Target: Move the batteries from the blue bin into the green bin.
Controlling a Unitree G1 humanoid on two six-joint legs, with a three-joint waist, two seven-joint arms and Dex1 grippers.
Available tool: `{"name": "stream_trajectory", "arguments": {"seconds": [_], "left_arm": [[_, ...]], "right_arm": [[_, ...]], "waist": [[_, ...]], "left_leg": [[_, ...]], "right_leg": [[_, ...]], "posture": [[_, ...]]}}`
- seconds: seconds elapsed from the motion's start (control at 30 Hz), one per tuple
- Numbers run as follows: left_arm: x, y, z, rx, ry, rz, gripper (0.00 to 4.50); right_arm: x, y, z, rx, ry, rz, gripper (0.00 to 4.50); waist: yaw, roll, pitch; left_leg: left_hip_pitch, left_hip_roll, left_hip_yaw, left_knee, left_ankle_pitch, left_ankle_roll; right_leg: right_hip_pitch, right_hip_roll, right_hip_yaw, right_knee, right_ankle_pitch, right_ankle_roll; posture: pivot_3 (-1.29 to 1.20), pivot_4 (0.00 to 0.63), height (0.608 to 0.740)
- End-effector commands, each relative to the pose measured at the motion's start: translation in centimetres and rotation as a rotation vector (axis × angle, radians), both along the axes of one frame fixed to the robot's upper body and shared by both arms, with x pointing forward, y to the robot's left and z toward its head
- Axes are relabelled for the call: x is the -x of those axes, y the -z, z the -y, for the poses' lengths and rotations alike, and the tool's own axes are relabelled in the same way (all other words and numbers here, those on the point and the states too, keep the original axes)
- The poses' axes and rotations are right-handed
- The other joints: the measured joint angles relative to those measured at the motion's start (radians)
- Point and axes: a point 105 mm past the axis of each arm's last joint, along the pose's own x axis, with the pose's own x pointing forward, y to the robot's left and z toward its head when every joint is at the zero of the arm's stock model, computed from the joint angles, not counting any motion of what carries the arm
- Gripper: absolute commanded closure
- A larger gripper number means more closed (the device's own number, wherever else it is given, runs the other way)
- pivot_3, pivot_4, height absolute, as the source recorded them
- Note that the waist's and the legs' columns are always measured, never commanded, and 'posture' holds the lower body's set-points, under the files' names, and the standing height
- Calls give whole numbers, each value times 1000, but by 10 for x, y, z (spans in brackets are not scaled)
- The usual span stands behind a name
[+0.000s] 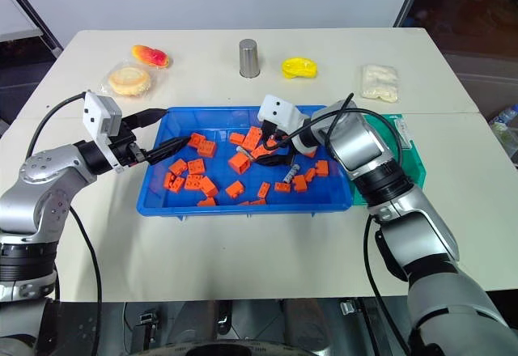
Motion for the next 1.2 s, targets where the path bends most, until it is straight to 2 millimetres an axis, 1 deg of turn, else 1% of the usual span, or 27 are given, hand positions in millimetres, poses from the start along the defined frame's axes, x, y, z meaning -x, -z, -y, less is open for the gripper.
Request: {"name": "stream_trajectory", "arguments": {"seconds": [0.03, 0.1, 0.27, 0.33, 0.43, 0.53, 0.6, 0.67, 0.77, 0.93, 1.1, 1.2], "left_arm": [[1, -17, -1, -6, 4, 76, 0], [2, -17, -1, -6, 3, 76, 0], [3, -17, 0, -3, 2, 76, 0], [2, -17, 0, -2, 1, 76, 0], [3, -17, 1, -1, -1, 76, 0], [3, -16, 0, 0, -4, 74, 0], [3, -16, 0, 1, -6, 72, 0], [3, -15, 1, 3, -6, 72, 0], [3, -15, 2, 4, -5, 71, 0], [2, -14, 2, 1, -5, 71, 0], [2, -15, 2, 0, -4, 71, 0], [1, -14, 2, -1, -2, 70, 0]], "right_arm": [[-5, -9, -2, 6, -10, 73, 42], [-8, -6, -3, 4, -1, 81, 42], [-10, 11, -21, 36, -26, 158, 42], [-11, 15, -26, 41, -36, 183, 42], [-4, 22, -41, 13, -67, 173, 42], [5, 14, -58, -63, -97, 161, 42], [8, 7, -65, -91, -110, 167, 42], [9, 3, -67, -106, -113, 167, 42], [9, 3, -62, -90, -103, 164, 42], [9, 10, -32, -33, -68, 117, 42], [9, -3, -13, -40, -31, 128, 42], [10, -3, -7, -25, -27, 133, 42]], "waist": [[0, 0, 0], [1, 0, 0], [-1, 0, 0], [-1, 0, 0], [0, 0, 0], [0, 0, 0], [-1, 0, 0], [0, 0, 0], [3, 0, 0], [4, 0, 0], [-2, 0, 0], [-2, 0, 0]], "left_leg": [[0, 0, 0, 0, 0, 0], [0, 0, 0, 0, 0, 0], [0, 0, 0, 0, 0, 0], [0, 0, 0, 0, 0, 0], [0, 0, 0, 0, 0, 0], [0, 0, 0, 0, 0, 0], [0, 0, 0, 0, 0, 0], [0, 0, 0, 0, 0, 0], [0, 0, 0, 0, 0, 0], [-1, 0, 0, 0, 0, 0], [0, 0, 0, 0, 0, 0], [0, 0, 0, -1, 0, 0]], "right_leg": [[0, 0, 0, 0, 0, 0], [0, 0, 0, 0, 0, 0], [0, 0, 0, 0, 0, 0], [-1, 0, 0, 0, 0, 0], [-1, 0, 0, 0, 0, 0], [-1, 0, 0, 0, 0, 0], [-1, 0, 0, 0, 0, 0], [-1, 0, 0, 0, 0, 0], [-1, 0, 0, 0, 0, 0], [-1, -1, 0, 0, 0, 0], [-1, 0, 0, 0, 0, 0], [-1, 0, 0, 0, 0, 0]], "posture": [[0, 150, 740], [0, 150, 740], [0, 150, 740], [0, 150, 740], [0, 150, 740], [0, 150, 740], [0, 150, 740], [0, 150, 740], [0, 150, 740], [0, 150, 740], [0, 150, 740], [0, 150, 740]]}}
